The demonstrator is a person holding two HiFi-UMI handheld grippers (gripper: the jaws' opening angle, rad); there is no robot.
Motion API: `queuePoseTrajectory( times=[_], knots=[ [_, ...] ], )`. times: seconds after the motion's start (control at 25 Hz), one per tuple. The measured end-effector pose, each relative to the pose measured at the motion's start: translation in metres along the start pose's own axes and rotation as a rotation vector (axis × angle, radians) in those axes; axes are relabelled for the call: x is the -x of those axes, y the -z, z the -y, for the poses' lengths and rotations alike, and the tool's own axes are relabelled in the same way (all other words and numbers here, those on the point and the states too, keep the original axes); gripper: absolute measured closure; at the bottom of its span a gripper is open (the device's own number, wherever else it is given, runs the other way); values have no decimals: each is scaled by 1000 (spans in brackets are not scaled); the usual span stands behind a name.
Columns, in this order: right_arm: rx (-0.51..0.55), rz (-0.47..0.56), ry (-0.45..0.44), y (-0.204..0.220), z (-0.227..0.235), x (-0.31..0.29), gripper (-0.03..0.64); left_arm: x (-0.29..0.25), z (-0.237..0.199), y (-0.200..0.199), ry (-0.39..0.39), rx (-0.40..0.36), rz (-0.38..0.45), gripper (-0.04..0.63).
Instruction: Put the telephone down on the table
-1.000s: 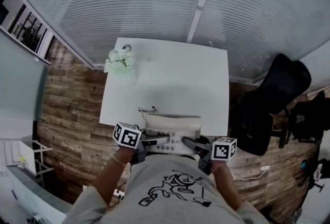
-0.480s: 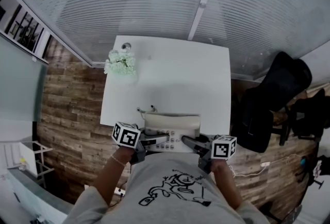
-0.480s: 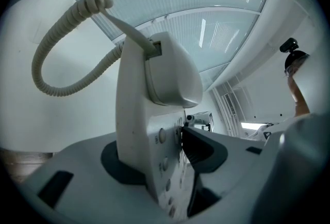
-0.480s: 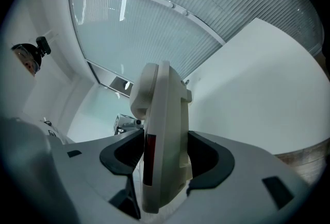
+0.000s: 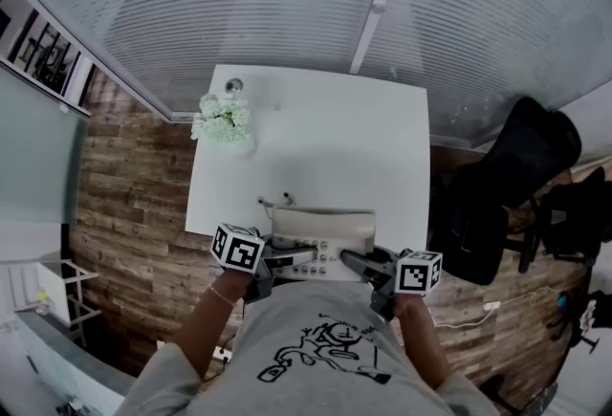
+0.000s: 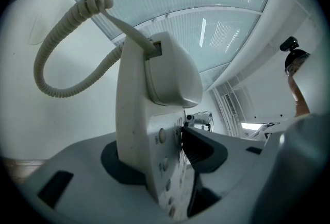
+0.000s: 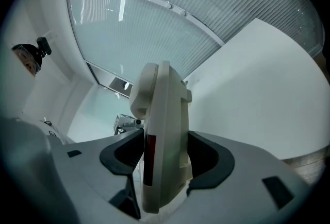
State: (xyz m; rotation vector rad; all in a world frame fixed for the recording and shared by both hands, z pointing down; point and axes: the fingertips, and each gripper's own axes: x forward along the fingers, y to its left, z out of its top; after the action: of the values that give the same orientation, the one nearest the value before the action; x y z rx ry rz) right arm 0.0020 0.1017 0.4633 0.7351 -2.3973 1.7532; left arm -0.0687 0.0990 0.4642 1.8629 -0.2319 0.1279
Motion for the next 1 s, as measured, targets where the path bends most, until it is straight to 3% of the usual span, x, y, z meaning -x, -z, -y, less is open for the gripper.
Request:
queuePoseTrajectory(
  times=[1.0],
  knots=[
    [-28, -37, -40, -71, 42, 19, 342, -55, -10, -61, -35, 42, 28, 385]
  ],
)
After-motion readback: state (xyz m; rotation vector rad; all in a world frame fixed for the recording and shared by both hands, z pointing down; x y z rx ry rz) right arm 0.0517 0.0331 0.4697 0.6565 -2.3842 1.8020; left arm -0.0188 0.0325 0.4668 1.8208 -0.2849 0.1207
